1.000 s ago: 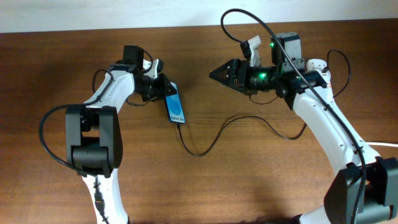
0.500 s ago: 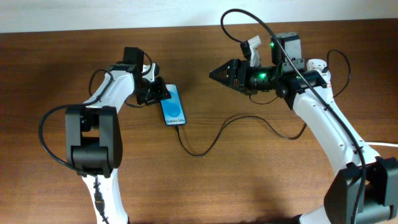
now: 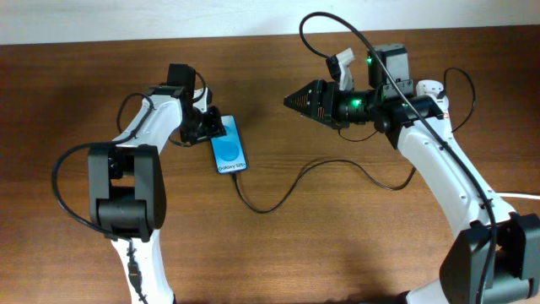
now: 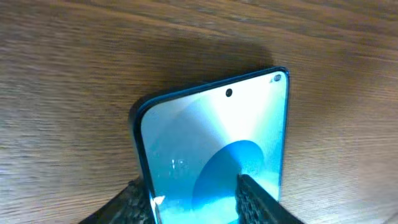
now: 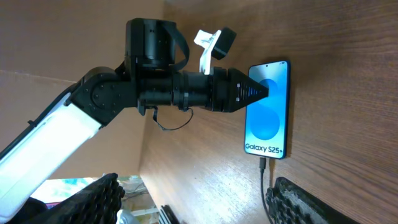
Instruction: Plug charger to phone and switch on socket
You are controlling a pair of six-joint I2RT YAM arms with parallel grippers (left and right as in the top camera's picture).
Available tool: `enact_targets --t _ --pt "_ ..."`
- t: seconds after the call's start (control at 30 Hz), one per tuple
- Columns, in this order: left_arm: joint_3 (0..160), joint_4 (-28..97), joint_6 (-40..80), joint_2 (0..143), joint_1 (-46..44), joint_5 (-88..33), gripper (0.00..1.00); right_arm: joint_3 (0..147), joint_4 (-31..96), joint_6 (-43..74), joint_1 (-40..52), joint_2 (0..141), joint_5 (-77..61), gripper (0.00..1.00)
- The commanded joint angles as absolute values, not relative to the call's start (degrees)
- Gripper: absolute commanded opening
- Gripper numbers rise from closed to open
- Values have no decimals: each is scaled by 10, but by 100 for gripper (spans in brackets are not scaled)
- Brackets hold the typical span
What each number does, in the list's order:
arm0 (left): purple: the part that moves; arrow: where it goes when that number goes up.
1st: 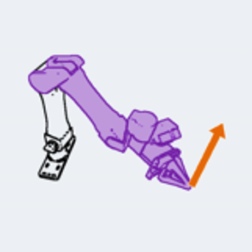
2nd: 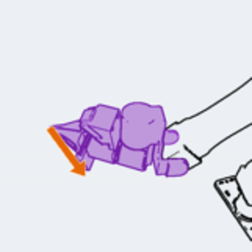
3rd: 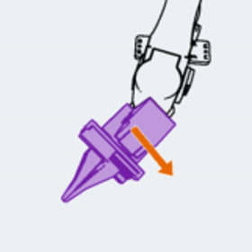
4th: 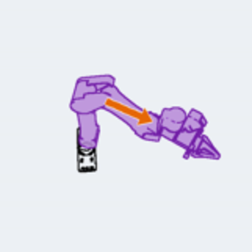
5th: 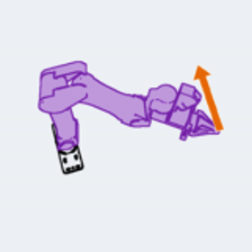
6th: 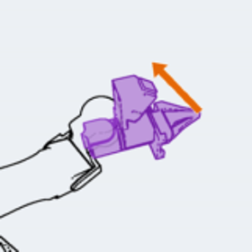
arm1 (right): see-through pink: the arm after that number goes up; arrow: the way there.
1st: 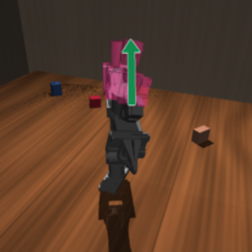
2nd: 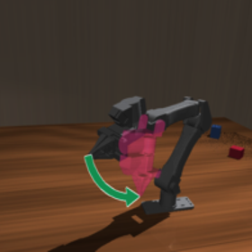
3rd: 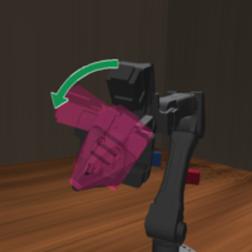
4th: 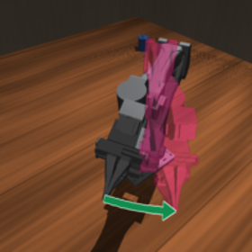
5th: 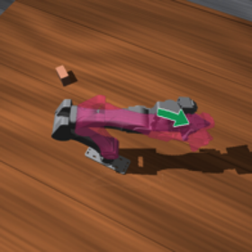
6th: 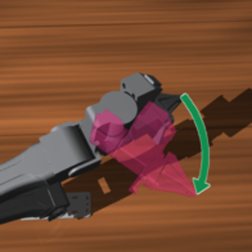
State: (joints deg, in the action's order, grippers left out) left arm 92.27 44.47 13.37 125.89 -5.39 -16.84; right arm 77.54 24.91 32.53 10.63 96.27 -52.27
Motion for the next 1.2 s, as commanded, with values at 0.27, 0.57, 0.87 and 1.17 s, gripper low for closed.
enact_targets --t 0.27,0.57,0.87,1.17 --pt "937 460 119 1257 -52 -128 51 779 250 294 105 959 -518 80" --pt "1165 638 90 1257 -52 -128 50 846 399 175 105 950 -406 80" --pt "1357 757 69 1257 -52 -132 51 1006 592 102 104 936 -230 86" --pt "1456 794 1 1257 -52 -194 79 1145 730 92 -26 925 -137 87"
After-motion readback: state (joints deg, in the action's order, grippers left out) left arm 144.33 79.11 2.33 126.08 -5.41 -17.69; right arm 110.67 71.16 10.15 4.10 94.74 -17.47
